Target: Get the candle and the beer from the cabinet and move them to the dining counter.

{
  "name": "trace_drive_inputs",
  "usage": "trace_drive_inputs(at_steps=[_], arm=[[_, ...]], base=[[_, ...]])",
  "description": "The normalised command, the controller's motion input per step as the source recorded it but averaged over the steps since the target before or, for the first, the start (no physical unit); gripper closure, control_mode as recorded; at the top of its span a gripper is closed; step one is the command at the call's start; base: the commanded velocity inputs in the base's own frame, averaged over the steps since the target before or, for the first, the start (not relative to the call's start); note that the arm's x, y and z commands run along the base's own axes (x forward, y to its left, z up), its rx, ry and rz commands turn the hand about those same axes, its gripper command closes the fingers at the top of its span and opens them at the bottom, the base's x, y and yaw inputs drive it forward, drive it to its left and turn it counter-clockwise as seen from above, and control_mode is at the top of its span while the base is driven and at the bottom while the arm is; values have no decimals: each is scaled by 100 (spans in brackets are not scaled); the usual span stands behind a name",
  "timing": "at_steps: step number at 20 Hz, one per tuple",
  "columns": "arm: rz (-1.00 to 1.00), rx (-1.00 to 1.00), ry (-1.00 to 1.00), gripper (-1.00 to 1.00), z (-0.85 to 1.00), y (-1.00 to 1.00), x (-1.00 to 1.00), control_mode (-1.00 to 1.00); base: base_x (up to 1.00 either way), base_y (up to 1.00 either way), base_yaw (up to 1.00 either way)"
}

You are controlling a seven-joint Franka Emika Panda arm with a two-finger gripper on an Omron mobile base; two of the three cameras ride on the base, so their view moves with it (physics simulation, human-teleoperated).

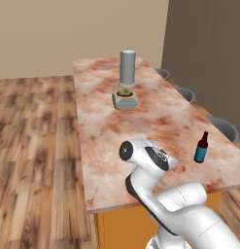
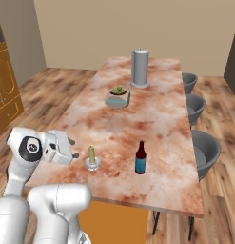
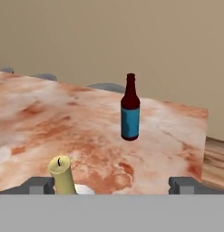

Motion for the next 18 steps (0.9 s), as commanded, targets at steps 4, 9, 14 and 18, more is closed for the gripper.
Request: trace_drive_inputs(at_steps=[4,9,14,18], arm=[[4,0,2,-100,30,-22,-61,-100],[15,0,0,-100,29,-18,-57,-100],[15,0,4,-100,33,-16,-52,-100],[17,0,8,-100,30,-14,-50,-100]], base=[[0,0,0],[0,0,0],[0,0,0],[0,0,0]])
